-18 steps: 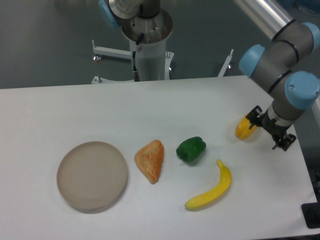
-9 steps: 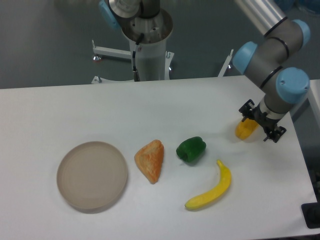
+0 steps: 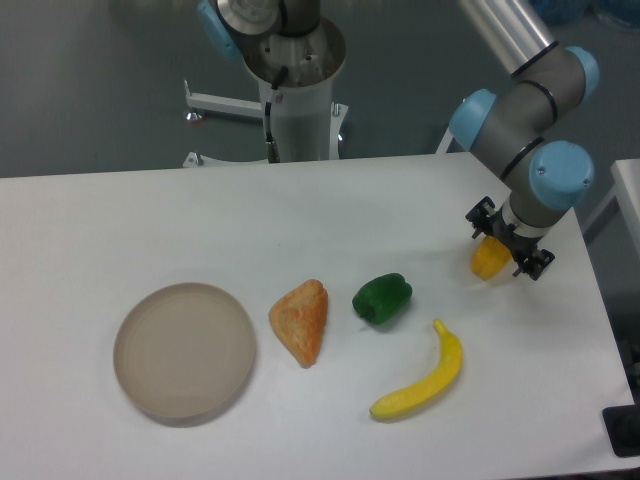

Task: Pick up the yellow pepper from the table
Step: 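Lower the open gripper around the yellow pepper, then close the gripper fingers on the yellow pepper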

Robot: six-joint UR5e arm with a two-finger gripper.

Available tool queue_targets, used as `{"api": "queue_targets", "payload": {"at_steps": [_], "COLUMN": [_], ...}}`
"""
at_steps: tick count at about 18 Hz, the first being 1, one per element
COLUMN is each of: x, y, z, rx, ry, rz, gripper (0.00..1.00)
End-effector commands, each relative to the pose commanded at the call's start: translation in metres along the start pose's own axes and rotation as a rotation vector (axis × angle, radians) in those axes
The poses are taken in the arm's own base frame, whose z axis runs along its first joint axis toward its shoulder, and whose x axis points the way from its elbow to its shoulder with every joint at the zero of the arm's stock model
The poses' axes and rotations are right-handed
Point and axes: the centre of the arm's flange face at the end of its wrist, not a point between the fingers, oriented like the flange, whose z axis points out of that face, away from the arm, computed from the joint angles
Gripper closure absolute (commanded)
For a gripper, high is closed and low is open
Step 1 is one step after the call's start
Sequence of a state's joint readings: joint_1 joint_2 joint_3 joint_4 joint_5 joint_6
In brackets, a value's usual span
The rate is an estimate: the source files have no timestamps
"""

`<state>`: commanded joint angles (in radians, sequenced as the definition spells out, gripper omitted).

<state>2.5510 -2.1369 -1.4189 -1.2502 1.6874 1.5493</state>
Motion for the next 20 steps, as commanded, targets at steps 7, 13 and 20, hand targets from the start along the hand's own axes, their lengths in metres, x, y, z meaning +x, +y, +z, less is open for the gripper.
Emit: {"api": "queue_targets", "payload": {"at_steps": [7, 13, 20], "x": [-0.003, -0.008, -0.03], "y": [0.008, 0.007, -0.021], "z": [-0.005, -0.014, -0.071], "rx": [0.003, 0.006, 0.134], "ry": [-0.008, -0.023, -0.131], "rz": [0.013, 0.013, 0.03], "gripper": [0.66, 0.67, 0.67]}}
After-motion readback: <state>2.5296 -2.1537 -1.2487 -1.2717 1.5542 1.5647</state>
